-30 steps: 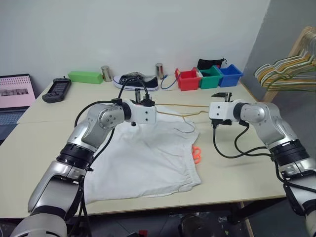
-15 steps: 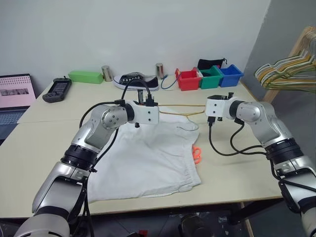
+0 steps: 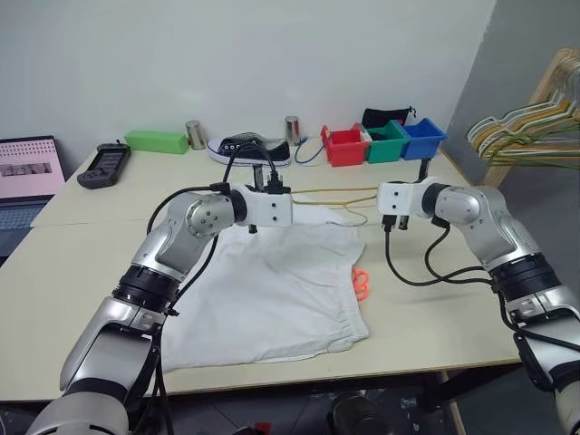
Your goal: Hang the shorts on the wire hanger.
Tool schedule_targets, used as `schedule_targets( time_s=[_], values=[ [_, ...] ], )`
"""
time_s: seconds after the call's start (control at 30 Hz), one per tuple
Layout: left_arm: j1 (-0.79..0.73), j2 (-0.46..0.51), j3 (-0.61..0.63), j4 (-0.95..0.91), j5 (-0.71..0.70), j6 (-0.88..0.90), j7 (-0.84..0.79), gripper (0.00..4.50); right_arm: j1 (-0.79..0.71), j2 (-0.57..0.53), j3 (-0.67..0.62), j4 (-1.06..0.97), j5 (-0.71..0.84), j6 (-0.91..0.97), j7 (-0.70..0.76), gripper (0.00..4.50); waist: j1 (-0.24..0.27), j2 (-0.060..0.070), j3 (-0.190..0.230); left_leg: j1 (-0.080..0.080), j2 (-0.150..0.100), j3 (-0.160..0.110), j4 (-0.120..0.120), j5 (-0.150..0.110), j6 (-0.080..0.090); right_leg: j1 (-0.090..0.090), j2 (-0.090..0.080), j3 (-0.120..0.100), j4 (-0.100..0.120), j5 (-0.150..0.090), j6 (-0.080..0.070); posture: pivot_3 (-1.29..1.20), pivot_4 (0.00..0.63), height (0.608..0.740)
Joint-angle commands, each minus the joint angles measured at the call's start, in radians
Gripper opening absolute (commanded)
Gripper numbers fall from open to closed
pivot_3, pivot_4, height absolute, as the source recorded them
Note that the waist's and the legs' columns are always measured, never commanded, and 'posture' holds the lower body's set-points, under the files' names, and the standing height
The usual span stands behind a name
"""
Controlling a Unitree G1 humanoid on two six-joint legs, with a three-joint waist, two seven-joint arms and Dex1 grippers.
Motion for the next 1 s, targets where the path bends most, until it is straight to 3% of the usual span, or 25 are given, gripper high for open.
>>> schedule_targets(
  time_s=[0.03, 0.17, 0.33, 0.43, 0.53, 0.7, 0.8, 0.9, 1.0],
  values=[
    [-0.030, 0.007, 0.066, -0.012, -0.065, -0.054, 0.026, 1.27, -0.016, -0.020, -0.020, -0.039, 0.008, -0.002, 0.014, 0.00, 0.000, 0.000, 0.000, 0.000, 0.000, 0.000, 0.000, 0.000, 0.000, 0.000, 0.000, 0.000, 0.000, 0.000, 0.000, -0.24, 0.009, 0.740],
    [-0.015, 0.035, 0.105, -0.025, -0.143, -0.098, -0.004, 2.08, 0.004, -0.028, -0.041, -0.039, 0.048, 0.041, 0.063, 0.00, -0.001, 0.000, 0.000, 0.000, 0.001, 0.000, 0.000, 0.000, 0.000, 0.000, 0.000, 0.000, 0.000, 0.000, 0.000, -0.25, 0.007, 0.740],
    [0.064, 0.082, 0.154, -0.096, -0.277, -0.041, -0.110, 3.19, 0.055, -0.056, -0.121, -0.008, 0.236, 0.317, 0.313, 0.00, 0.000, 0.000, 0.000, 0.000, 0.002, 0.000, 0.000, 0.000, 0.000, 0.001, 0.000, 0.000, 0.000, 0.000, 0.000, -0.25, 0.003, 0.740],
    [0.113, 0.079, 0.192, -0.164, -0.377, 0.047, -0.157, 3.84, 0.083, -0.109, -0.126, -0.002, 0.288, 0.432, 0.439, 0.00, 0.001, 0.000, 0.000, 0.000, 0.003, 0.000, 0.000, 0.000, 0.000, 0.001, -0.001, 0.000, 0.000, 0.000, 0.000, -0.24, 0.001, 0.740],
    [0.269, 0.061, 0.238, -0.399, -0.604, 0.289, -0.214, 4.43, 0.192, -0.237, -0.130, -0.086, 0.440, 0.696, 0.722, 0.00, 0.006, 0.001, -0.001, 0.000, 0.003, 0.000, 0.000, 0.000, 0.000, 0.001, -0.002, 0.000, 0.000, 0.000, 0.000, -0.23, 0.001, 0.740],
    [0.494, 0.091, 0.261, -0.709, -0.837, 0.605, -0.234, 4.49, 0.330, -0.421, -0.127, -0.239, 0.687, 1.049, 0.919, 0.00, 0.020, 0.004, -0.002, -0.001, 0.005, 0.000, -0.001, 0.000, 0.001, -0.001, -0.002, 0.001, -0.001, -0.002, -0.001, -0.22, 0.007, 0.740],
    [0.595, 0.113, 0.268, -0.820, -0.915, 0.711, -0.232, 4.49, 0.411, -0.527, -0.096, -0.280, 0.826, 1.202, 0.929, 0.00, 0.026, 0.004, -0.003, 0.001, 0.005, 0.002, 0.000, 0.000, 0.000, 0.001, 0.001, 0.001, -0.001, -0.004, 0.002, -0.22, 0.010, 0.740],
    [0.654, 0.121, 0.281, -0.880, -0.961, 0.776, -0.210, 4.49, 0.525, -0.601, -0.108, -0.343, 0.937, 1.289, 0.929, 0.00, 0.029, -0.004, 0.001, 0.014, 0.005, 0.005, -0.001, -0.005, -0.006, 0.009, 0.000, 0.000, -0.003, -0.011, -0.009, -0.21, 0.018, 0.740],
    [0.686, 0.127, 0.300, -0.896, -0.979, 0.809, -0.197, 4.49, 0.641, -0.638, -0.157, -0.439, 1.054, 1.411, 0.915, 0.00, 0.030, -0.003, 0.000, 0.017, 0.006, 0.004, -0.003, -0.006, -0.009, 0.015, 0.000, -0.004, -0.012, -0.013, -0.011, -0.22, 0.025, 0.740]
  ],
)
